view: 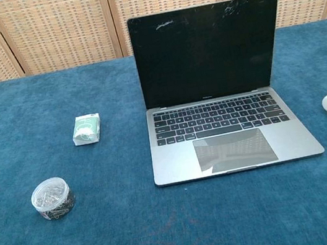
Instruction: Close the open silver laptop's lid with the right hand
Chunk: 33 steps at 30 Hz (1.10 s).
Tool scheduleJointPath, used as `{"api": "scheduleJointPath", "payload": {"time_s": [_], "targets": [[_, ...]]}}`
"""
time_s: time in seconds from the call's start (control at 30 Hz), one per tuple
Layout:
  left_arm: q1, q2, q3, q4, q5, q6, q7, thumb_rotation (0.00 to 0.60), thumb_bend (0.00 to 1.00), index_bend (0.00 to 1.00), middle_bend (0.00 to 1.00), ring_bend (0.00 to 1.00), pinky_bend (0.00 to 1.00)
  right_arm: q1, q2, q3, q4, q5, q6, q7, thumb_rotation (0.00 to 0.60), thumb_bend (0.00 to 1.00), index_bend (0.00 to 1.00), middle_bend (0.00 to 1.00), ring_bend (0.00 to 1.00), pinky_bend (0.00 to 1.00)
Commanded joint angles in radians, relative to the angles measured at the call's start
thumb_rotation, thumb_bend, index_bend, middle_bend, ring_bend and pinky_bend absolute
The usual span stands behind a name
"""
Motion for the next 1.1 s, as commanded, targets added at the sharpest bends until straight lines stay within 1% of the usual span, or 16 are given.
{"api": "scheduleJointPath", "payload": {"time_s": [0.03, 1.1], "targets": [[0.0, 0.0, -0.001, 0.001, 0.002, 0.002, -0.002, 0.6, 0.0, 0.0, 0.0, 0.0, 0.0, 0.0, 0.0, 0.0, 0.0, 0.0, 0.0, -0.001, 0.6, 0.05, 0.03, 0.0, 0.0, 0.0], [0.003, -0.004, 0.0, 0.004, 0.019, 0.014, 0.001, 0.6, 0.0, 0.0, 0.0, 0.0, 0.0, -0.003, -0.004, -0.001, -0.009, -0.014, 0.006, -0.006, 0.6, 0.05, 0.03, 0.0, 0.0, 0.0]]}}
